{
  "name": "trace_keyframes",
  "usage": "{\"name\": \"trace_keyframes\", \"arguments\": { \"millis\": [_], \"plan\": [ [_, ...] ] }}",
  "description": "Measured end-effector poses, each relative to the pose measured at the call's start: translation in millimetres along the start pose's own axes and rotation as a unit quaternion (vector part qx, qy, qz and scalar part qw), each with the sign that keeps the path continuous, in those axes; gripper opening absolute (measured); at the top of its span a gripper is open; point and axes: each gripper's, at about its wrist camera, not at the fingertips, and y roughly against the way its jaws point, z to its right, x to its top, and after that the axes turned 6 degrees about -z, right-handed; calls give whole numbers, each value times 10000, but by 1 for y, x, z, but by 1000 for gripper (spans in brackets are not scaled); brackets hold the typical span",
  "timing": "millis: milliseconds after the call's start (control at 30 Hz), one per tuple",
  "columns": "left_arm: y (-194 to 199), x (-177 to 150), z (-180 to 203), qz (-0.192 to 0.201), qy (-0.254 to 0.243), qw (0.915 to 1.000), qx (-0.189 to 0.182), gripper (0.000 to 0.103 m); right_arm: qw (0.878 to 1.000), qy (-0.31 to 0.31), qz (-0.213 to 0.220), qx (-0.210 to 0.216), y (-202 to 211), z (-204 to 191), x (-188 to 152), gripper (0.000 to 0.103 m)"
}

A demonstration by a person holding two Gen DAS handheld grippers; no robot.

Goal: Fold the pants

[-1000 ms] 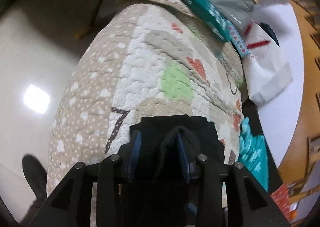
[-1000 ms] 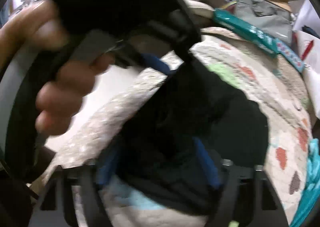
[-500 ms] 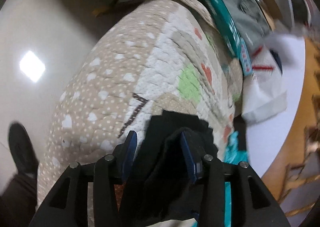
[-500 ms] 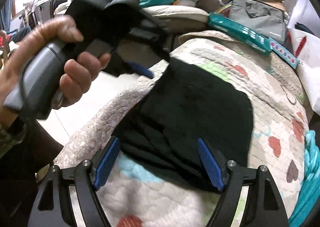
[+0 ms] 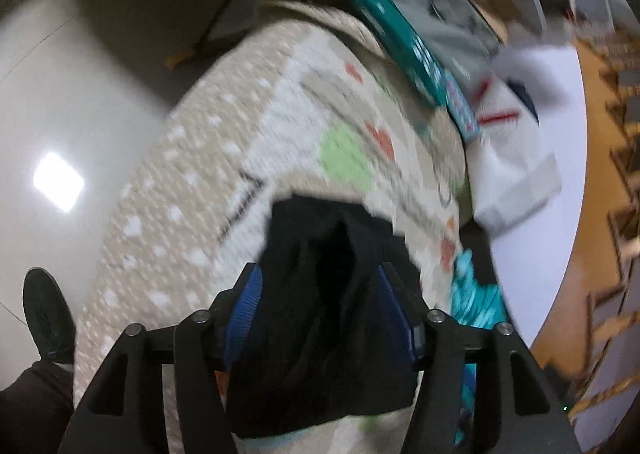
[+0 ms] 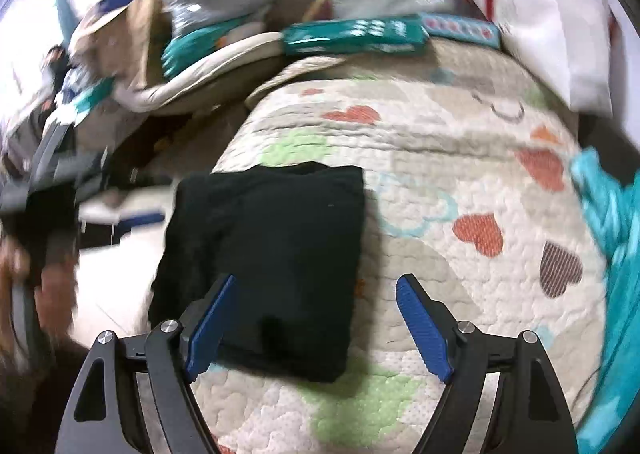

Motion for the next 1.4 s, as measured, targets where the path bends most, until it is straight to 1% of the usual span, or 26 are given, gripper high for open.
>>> {"name": "trace_keyframes", "arguments": {
  "millis": [167, 200, 267, 300, 333, 367, 433, 467, 500, 533, 567, 600, 633, 667, 700, 733, 900, 1000, 1067, 1133, 1167, 1200, 1233, 1267, 1333, 1400],
  "plan": [
    [-27, -19, 7, -202, -309, 9978, 547, 66, 9964, -688, -227, 431, -30, 27, 21, 86],
    [-29, -20, 6, -199, -370, 9970, 649, 68, 9942, -860, -295, 578, -37, 33, 23, 86],
    [-33, -19, 6, -160, -484, 9952, 840, 75, 9855, -1241, -531, 1030, -56, 44, 27, 88],
    [-34, -18, 6, -155, -506, 9945, 909, 78, 9778, -1501, -679, 1297, -68, 52, 28, 88],
    [-36, -17, 4, -149, -504, 9933, 1029, 87, 9674, -1778, -819, 1607, -81, 59, 27, 88],
    [-38, -16, 2, -157, -459, 9927, 1103, 90, 9575, -1970, -928, 1891, -91, 64, 27, 89],
    [-42, -14, -3, -220, -401, 9934, 1052, 90, 9381, -2356, -1064, 2306, -111, 73, 23, 89],
    [-43, -14, -2, -246, -449, 9930, 1062, 90, 9329, -2455, -1029, 2425, -115, 74, 22, 91],
    [-43, -13, 1, -283, -531, 9929, 1028, 83, 9309, -2483, -947, 2505, -116, 74, 22, 91],
    [-42, -14, 4, -339, -599, 9940, 847, 61, 9316, -2412, -929, 2557, -117, 71, 24, 90],
    [-42, -14, 7, -429, -621, 9951, 644, 48, 9324, -2314, -966, 2604, -117, 67, 25, 87],
    [-42, -15, 10, -494, -643, 9953, 534, 46, 9327, -2186, -1053, 2669, -118, 61, 27, 69],
    [-41, -15, 13, -503, -689, 9950, 525, 40, 9362, -2087, -1094, 2607, -116, 56, 29, 64],
    [-40, -15, 15, -513, -704, 9948, 530, 39, 9387, -2000, -1096, 2584, -113, 52, 31, 60],
    [-39, -15, 17, -530, -667, 9952, 491, 37, 9402, -1933, -1102, 2581, -110, 49, 35, 48],
    [-38, -12, 19, -541, -645, 9955, 441, 36, 9434, -1845, -1083, 2535, -105, 47, 39, 44],
    [-41, 12, 45, -412, -699, 9963, 273, 36, 9582, -1556, -708, 2293, -81, 45, 79, 41],
    [-52, 38, 63, -366, -777, 9960, 250, 36, 9653, -1512, -575, 2048, -78, 51, 106, 41],
    [-63, 51, 65, -316, -724, 9962, 367, 41, 9678, -1530, -598, 1907, -83, 56, 120, 41],
    [-76, 62, 56, -267, -512, 9955, 755, 43, 9727, -1476, -786, 1608, -100, 57, 128, 46],
    [-82, 66, 45, -309, -273, 9943, 978, 51, 9740, -1525, -893, 1420, -108, 58, 129, 48],
    [-85, 68, 35, -388, -60, 9955, 858, 54, 9739, -1590, -955, 1308, -114, 60, 127, 54],
    [-85, 70, 26, -404, 179, 9972, 604, 55, 9720, -1682, -967, 1325, -119, 64, 124, 61],
    [-82, 70, 21, -408, 327, 9976, 463, 55, 9702, -1750, -938, 1388, -120, 68, 120, 63],
    [-77, 71, 18, -420, 387, 9973, 466, 55, 9672, -1846, -902, 1495, -120, 71, 115, 71],
    [-76, 71, 15, -391, 363, 9975, 473, 55, 9675, -1835, -902, 1485, -118, 73, 108, 73]
  ]
}}
